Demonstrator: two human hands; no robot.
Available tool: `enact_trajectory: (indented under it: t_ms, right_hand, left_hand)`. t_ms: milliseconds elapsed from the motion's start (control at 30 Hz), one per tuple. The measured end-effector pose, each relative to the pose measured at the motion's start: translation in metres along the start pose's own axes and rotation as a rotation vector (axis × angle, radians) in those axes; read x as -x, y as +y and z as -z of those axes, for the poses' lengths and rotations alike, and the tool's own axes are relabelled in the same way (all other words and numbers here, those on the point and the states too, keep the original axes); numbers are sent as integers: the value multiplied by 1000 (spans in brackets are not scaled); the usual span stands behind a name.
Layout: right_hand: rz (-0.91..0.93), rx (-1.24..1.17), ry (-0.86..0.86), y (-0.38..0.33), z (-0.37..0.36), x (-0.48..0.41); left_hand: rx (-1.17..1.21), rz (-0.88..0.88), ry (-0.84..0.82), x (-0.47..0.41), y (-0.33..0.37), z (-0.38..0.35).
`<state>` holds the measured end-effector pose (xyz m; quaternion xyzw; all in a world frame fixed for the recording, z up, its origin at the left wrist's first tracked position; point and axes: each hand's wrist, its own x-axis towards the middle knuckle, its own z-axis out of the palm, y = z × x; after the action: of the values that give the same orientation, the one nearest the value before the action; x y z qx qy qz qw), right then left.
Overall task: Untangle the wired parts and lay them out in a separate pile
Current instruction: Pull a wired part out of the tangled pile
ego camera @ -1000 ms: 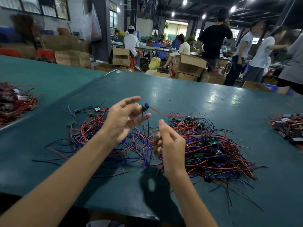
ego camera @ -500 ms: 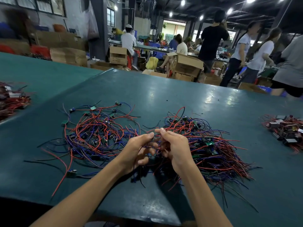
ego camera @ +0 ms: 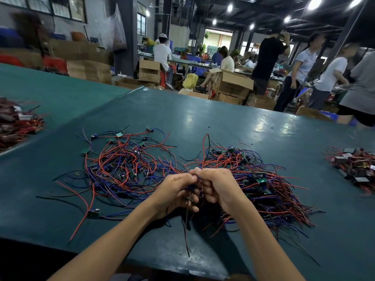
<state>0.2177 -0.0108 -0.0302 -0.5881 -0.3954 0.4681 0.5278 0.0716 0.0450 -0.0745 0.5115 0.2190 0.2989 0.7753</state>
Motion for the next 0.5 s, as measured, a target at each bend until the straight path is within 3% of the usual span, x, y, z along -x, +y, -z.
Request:
enact_trajectory:
  t_ms: [133,333,500]
  right_hand:
    - [40,87,-30,-2,1,-2]
    - [185,228,238,-20,16,-24]
    - [288,533,297,-33,23,-41]
  left_hand:
    - [-43,-58,7,0,0,3]
    - [-84,-118,-21,2,-4,2]
    - [-53,-166,-64,-1,-2,4]
